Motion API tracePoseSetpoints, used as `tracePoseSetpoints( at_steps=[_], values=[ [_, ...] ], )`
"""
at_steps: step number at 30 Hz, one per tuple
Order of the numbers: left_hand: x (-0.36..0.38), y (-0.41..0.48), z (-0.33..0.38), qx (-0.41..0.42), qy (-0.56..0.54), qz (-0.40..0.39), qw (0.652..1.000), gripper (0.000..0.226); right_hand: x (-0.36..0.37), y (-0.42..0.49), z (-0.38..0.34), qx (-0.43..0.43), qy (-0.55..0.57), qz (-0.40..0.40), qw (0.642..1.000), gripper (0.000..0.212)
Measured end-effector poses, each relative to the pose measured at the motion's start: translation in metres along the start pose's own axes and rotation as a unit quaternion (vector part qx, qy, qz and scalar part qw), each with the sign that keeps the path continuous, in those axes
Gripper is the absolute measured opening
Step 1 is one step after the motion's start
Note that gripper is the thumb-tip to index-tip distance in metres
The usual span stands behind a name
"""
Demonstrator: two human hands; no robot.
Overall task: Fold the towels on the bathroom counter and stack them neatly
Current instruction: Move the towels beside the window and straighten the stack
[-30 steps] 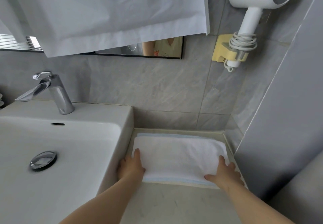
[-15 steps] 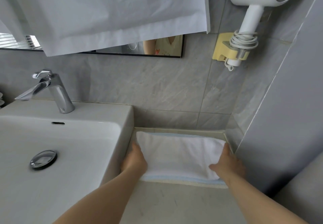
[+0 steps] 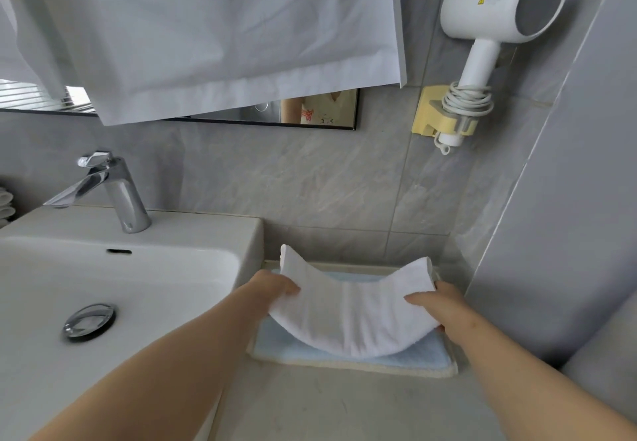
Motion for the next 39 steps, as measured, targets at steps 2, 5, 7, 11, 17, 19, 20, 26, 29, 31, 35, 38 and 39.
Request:
tracePoseSetpoints(
  at_steps=[2,5,7,11,17,19,20,26,29,31,35,38,39],
  values=[
    [0.000,-0.008,0.008,0.027,-0.006,-0.017,0.999,0.058,0.004,-0.009,-0.011,-0.021,0.029,-0.010,0.999,0.032],
    [-0.001,-0.020,0.015,0.066,-0.004,-0.015,0.998,0.051,0.010,-0.022,-0.025,-0.038,0.064,-0.013,0.997,0.028],
    [-0.005,-0.030,0.014,0.080,-0.006,-0.009,0.997,0.050,0.016,-0.029,-0.034,-0.042,0.088,-0.009,0.995,0.030],
    [-0.029,-0.049,0.014,0.107,-0.029,0.020,0.994,0.040,0.033,-0.050,-0.055,-0.074,0.114,-0.033,0.990,0.021],
    [-0.103,-0.084,0.002,0.096,-0.156,0.067,0.981,0.032,0.083,-0.095,-0.089,-0.107,0.133,-0.111,0.979,0.017],
    [-0.135,-0.096,-0.006,0.086,-0.220,0.091,0.967,0.020,0.106,-0.114,-0.104,-0.121,0.130,-0.135,0.975,0.019],
    [-0.153,-0.101,-0.010,0.086,-0.244,0.105,0.960,0.019,0.119,-0.123,-0.112,-0.128,0.126,-0.148,0.973,0.021],
    [-0.274,-0.145,-0.049,0.106,-0.295,0.202,0.928,0.021,0.216,-0.191,-0.159,-0.179,0.108,-0.211,0.955,0.017],
    [-0.339,-0.170,-0.075,0.115,-0.299,0.251,0.913,0.018,0.271,-0.233,-0.177,-0.196,0.110,-0.244,0.943,0.010],
    [-0.382,-0.186,-0.093,0.121,-0.291,0.278,0.908,0.019,0.309,-0.262,-0.185,-0.203,0.104,-0.269,0.936,0.006],
    [-0.466,-0.214,-0.134,0.132,-0.272,0.323,0.897,0.014,0.382,-0.315,-0.197,-0.215,0.096,-0.307,0.922,0.012],
    [-0.522,-0.228,-0.166,0.138,-0.232,0.352,0.896,0.011,0.430,-0.348,-0.202,-0.212,0.089,-0.334,0.914,0.015],
    [-0.538,-0.232,-0.176,0.136,-0.214,0.364,0.896,0.012,0.443,-0.357,-0.204,-0.212,0.089,-0.341,0.912,0.019]
  ],
)
Point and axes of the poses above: each hand's wrist, its own y-axis towards the middle knuckle, its own x-axis out of the palm, z = x × y, the point moved 3 cm from there along y, towards the middle knuckle
